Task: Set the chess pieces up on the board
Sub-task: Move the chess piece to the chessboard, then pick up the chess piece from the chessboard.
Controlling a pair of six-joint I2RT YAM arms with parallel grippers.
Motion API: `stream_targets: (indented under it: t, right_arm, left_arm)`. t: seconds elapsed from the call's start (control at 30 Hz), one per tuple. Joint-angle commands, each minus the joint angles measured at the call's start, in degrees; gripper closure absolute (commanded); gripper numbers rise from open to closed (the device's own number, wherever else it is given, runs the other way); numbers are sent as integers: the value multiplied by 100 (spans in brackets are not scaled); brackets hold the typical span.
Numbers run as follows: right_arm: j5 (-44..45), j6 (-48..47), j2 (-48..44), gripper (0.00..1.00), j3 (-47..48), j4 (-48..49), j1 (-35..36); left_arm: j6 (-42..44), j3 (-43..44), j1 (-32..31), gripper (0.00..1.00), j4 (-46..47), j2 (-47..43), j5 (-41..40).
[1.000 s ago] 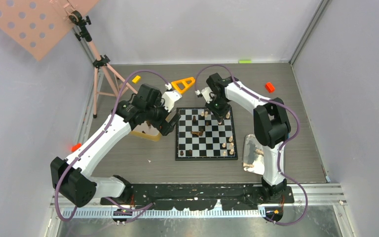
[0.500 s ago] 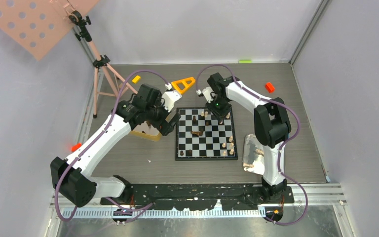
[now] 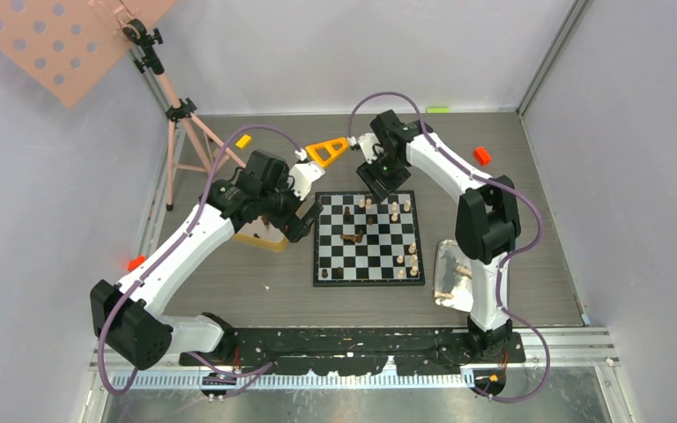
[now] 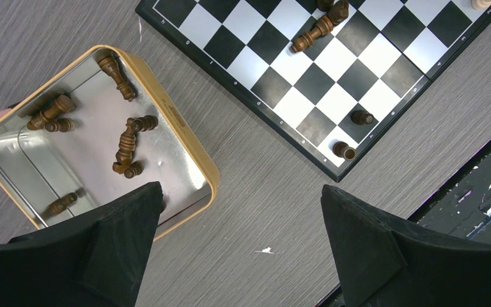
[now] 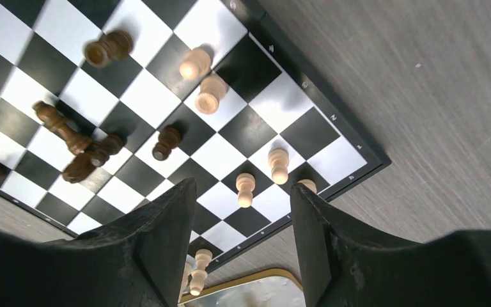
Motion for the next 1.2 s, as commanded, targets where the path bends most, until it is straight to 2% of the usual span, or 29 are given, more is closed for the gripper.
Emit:
stream_targets:
  t: [0.0,0.37,0.63,0.77,0.87,1.03,1.17]
  right_arm:
    - [-328,153,124,38,562,-3,-10]
    - [-472,65,755,44,932,-54,180]
    - [-515,21,1002,54,1049,-55,249]
    - [-557,15,1056,63,1084,-57,257]
    - [-554,1,1076,74,1088,-53,259]
    - [-308,-44,1030,89,1017,-53,259]
    - [-38,-58,912,97,934,-54,241]
  left_arm:
    - [102,3,-27,2,111,-171,48]
    - [115,45,-27,2,81,-122,40]
    - [116,46,-27,2,76,-108,27]
    - [127,29,-27,2,90,-101,13]
    - [132,29,-26,2,85,-106,13]
    - [133,22,-26,2,82,-124,7]
    - [132,20,-27,2,84,-132,10]
